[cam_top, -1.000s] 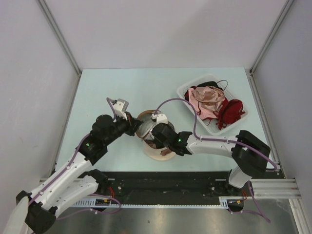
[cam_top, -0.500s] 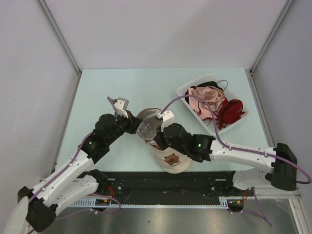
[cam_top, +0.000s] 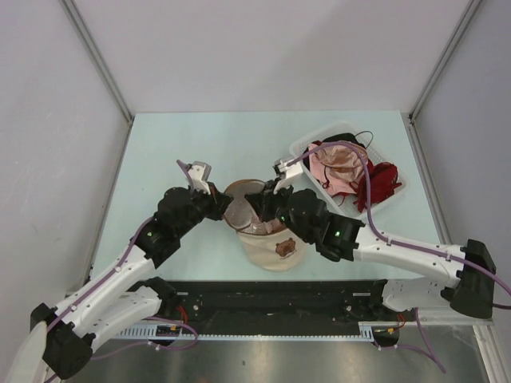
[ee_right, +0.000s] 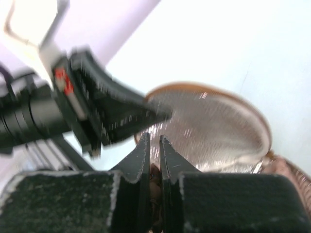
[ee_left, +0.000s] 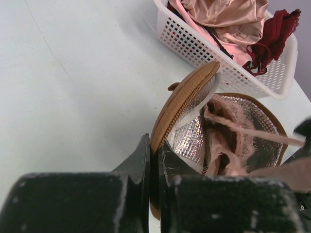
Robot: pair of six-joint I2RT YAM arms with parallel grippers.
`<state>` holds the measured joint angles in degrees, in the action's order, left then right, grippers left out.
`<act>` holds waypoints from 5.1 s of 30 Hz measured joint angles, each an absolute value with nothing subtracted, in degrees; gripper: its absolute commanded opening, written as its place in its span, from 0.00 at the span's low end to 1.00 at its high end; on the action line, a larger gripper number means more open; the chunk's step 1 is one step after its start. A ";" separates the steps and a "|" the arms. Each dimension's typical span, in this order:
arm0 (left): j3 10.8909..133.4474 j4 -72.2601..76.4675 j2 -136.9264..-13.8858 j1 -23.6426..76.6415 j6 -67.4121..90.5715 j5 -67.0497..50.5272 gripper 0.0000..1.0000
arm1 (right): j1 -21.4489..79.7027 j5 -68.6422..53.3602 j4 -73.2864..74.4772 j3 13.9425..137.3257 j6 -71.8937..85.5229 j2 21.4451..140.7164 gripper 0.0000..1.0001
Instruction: Unzip the laundry bag and remove the bra
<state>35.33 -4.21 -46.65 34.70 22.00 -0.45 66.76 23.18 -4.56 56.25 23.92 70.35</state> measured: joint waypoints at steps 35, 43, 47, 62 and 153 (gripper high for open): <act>35.05 -8.10 -47.16 35.18 22.00 1.80 0.00 | 40.01 20.18 -23.83 71.18 19.81 62.81 0.00; 35.81 -10.20 -46.46 35.24 21.96 2.83 0.01 | 27.18 21.58 -16.40 72.16 19.86 61.78 0.00; 35.86 -10.46 -46.46 35.27 21.98 2.83 0.00 | 23.29 22.87 -12.95 70.04 19.25 62.72 0.00; 36.12 -11.09 -45.56 35.29 21.87 2.39 0.00 | 15.73 20.14 -4.82 47.99 20.12 83.48 0.00; 37.69 2.92 -46.59 53.56 2.68 21.17 0.00 | 14.87 21.26 8.36 43.00 19.59 77.01 0.00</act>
